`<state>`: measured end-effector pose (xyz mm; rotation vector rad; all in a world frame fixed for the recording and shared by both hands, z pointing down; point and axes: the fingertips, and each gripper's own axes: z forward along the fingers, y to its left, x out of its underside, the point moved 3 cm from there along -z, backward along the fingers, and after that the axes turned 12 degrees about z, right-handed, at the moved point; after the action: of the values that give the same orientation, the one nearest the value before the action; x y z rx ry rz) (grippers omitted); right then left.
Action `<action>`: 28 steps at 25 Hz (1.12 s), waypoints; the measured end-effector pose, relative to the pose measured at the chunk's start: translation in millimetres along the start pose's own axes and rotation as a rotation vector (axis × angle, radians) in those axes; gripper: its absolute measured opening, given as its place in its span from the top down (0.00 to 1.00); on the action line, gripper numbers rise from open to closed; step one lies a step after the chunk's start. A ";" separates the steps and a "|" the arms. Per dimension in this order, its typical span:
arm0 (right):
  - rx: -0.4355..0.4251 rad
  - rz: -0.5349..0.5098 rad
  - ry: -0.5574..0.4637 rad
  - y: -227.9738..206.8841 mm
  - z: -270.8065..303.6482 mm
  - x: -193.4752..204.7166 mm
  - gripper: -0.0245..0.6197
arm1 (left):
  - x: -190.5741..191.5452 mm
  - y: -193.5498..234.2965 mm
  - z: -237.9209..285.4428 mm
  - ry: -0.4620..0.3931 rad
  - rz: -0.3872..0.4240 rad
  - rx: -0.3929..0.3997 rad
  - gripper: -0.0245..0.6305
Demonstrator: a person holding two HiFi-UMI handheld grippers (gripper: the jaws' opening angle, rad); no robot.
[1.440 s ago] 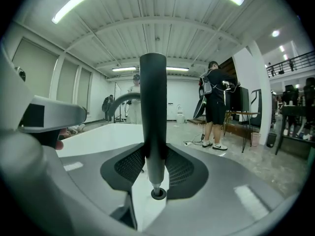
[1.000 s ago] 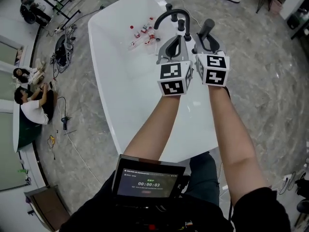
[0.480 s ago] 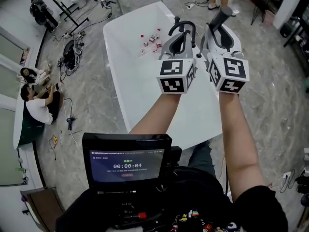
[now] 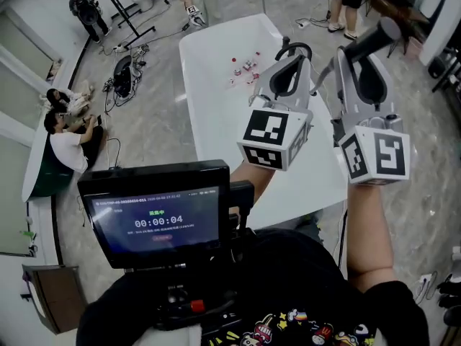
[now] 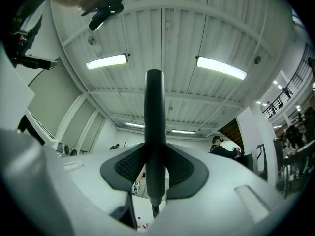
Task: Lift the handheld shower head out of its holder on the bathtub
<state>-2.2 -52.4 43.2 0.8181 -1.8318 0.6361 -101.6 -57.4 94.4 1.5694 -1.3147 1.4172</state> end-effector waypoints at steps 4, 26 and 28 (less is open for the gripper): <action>-0.015 0.004 -0.016 19.7 -15.2 0.7 0.73 | 1.3 4.8 -21.6 0.004 -0.003 0.009 0.96; -0.016 0.068 0.162 14.3 -35.0 73.1 0.73 | 47.2 -0.2 -37.6 0.111 -0.068 -0.009 0.96; -0.018 0.066 0.167 15.3 -39.0 75.0 0.73 | 49.2 -3.6 -39.4 0.114 -0.070 -0.008 0.96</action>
<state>-12.7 -33.0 126.2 0.6740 -1.7157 0.7079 -115.0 -32.4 150.7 1.4916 -1.1862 1.4351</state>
